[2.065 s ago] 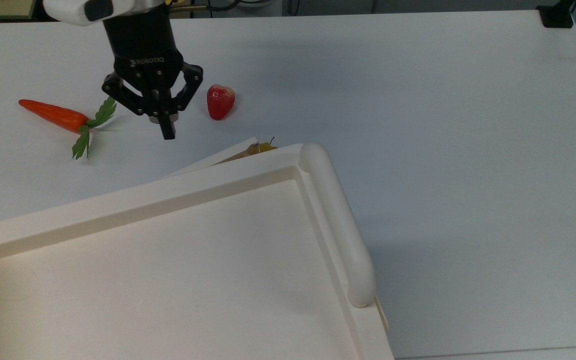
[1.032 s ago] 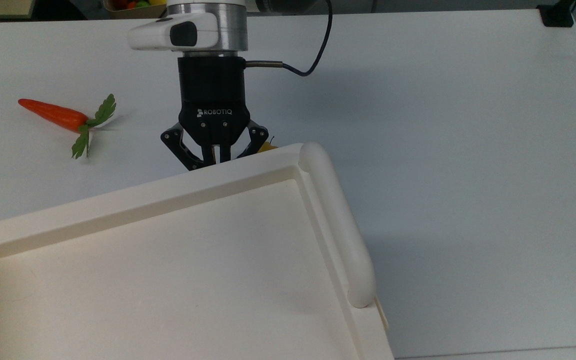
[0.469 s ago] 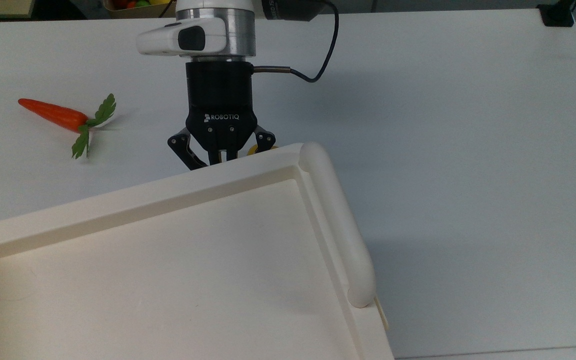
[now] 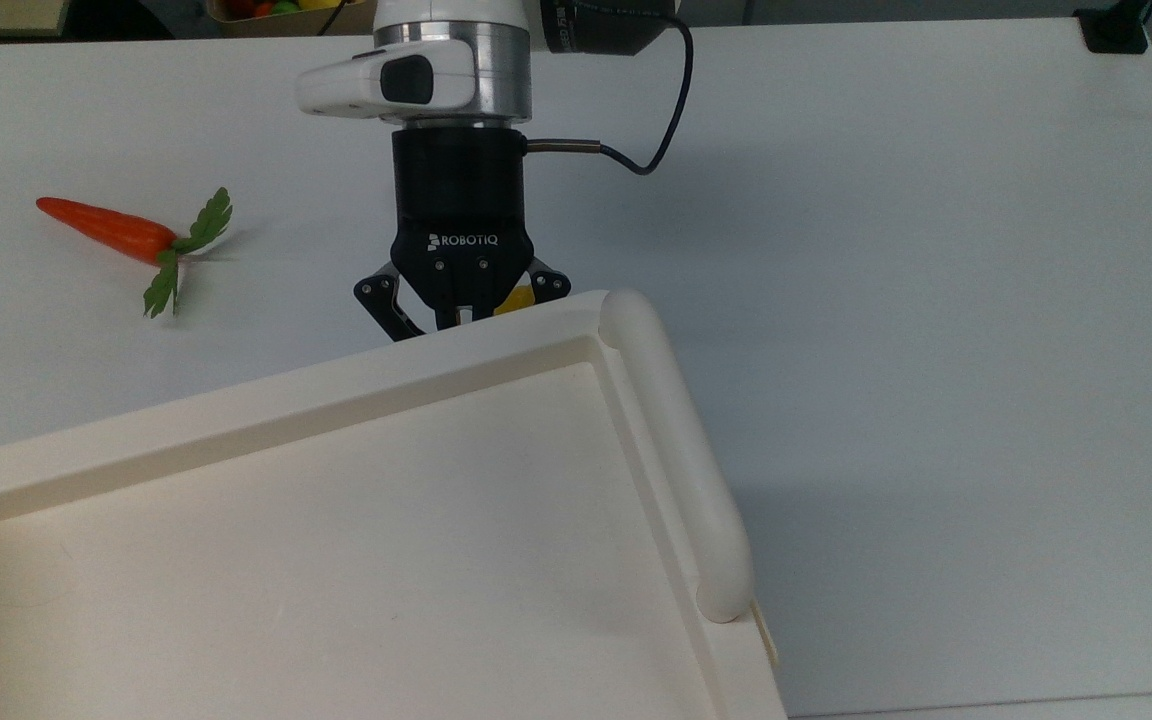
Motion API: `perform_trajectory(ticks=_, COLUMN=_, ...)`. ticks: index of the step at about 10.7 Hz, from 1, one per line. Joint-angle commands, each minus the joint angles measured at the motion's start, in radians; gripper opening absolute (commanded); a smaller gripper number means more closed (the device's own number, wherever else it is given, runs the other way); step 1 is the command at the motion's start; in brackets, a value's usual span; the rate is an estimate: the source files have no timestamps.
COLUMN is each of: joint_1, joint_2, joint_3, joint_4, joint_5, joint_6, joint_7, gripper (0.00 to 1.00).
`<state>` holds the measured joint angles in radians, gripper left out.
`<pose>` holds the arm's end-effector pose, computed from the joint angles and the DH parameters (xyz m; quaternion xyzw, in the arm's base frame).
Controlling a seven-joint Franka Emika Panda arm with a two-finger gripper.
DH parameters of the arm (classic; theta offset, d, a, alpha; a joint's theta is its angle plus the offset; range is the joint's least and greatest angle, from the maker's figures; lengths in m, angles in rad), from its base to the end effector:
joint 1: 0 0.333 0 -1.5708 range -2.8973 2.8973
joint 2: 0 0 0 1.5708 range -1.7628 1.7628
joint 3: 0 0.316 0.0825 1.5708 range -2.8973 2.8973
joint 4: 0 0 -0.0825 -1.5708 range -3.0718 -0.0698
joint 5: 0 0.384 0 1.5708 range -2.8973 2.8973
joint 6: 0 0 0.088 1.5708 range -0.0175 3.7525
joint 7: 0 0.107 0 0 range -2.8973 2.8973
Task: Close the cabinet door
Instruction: 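Press the door flush against the cabinet frame with the gripper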
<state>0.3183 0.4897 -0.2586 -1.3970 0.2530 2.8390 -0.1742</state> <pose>0.7427 0.0795 0.5506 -0.8827 -0.0550 -0.4665 0.0163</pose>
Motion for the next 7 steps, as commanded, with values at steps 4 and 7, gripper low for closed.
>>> perform_trajectory(ticks=4, joint_1=0.015, joint_2=-0.097, joint_3=-0.005, joint_4=-0.091, joint_5=0.014, joint_6=-0.184, joint_7=0.016, gripper=0.08)
perform_trajectory(ticks=7, joint_1=-0.025, joint_2=-0.207, joint_3=-0.022, joint_4=-0.083, joint_5=0.002, joint_6=-0.635, joint_7=0.047, gripper=0.05)
